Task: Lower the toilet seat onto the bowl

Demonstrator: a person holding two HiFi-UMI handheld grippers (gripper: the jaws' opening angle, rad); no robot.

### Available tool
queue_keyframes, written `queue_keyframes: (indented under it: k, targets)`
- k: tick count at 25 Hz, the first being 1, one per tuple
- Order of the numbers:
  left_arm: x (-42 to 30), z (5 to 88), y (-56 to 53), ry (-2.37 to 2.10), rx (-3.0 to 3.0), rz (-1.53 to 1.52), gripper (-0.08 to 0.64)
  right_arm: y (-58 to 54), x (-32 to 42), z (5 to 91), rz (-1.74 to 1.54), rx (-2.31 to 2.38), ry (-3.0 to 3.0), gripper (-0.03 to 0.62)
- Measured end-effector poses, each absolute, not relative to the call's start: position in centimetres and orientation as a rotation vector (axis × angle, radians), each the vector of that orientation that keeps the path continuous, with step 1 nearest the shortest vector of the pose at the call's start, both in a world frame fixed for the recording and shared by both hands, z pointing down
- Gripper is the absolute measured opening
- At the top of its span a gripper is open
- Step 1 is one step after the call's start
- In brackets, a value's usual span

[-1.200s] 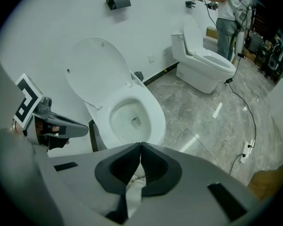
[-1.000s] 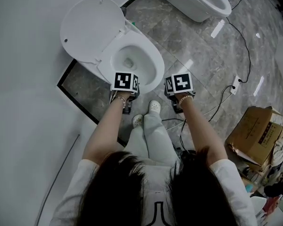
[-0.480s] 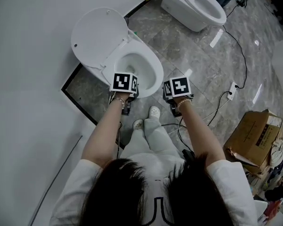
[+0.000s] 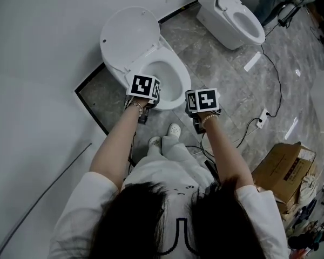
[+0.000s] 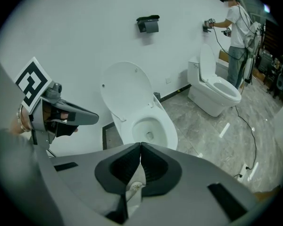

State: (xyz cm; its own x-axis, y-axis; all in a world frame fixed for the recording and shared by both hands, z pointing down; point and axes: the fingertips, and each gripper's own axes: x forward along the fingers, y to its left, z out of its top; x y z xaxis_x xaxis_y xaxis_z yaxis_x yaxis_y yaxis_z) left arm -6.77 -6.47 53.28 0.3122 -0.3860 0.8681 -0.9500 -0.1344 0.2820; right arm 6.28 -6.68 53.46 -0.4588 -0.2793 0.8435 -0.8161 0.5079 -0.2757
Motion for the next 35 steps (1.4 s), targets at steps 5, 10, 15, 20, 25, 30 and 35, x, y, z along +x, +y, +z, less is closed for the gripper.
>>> queue_keyframes:
  k: [5,10,15,20,25,30,35]
  targets:
    - [-8.3,50.8,-5.3,-1.286,1.72,0.769,0.009,-6.0,4.6,50.8,0.826,0.865,-2.052,0.028]
    - [-10.5,48.1,-4.3,-1.393,1.76,0.697,0.009,-6.3,2.9,48.8,0.819,0.875,-2.112,0.029]
    - [-13.0,44.7,-4.2,-1.493,1.784,0.6,0.009,-6.8,1.2,46.4,0.832,0.899,-2.179,0.029]
    - [-14.7,41.8,-4.4,-1.567,1.811,0.559,0.009,-7.6,-0.1,43.4,0.804,0.937,-2.246,0.029]
    - [-15.7,38.7,-4.7,-1.635,1.835,0.431,0.009,-8.4,-0.5,40.1,0.711,0.985,-2.315,0.028]
    - [-17.1,35.5,-5.1,-1.728,1.903,0.377,0.009,-9.2,-0.9,36.6,0.616,1.032,-2.407,0.029]
    - [-18.1,31.2,-5.1,-1.86,1.994,0.337,0.009,-9.7,-0.6,32.3,0.587,1.084,-2.527,0.029]
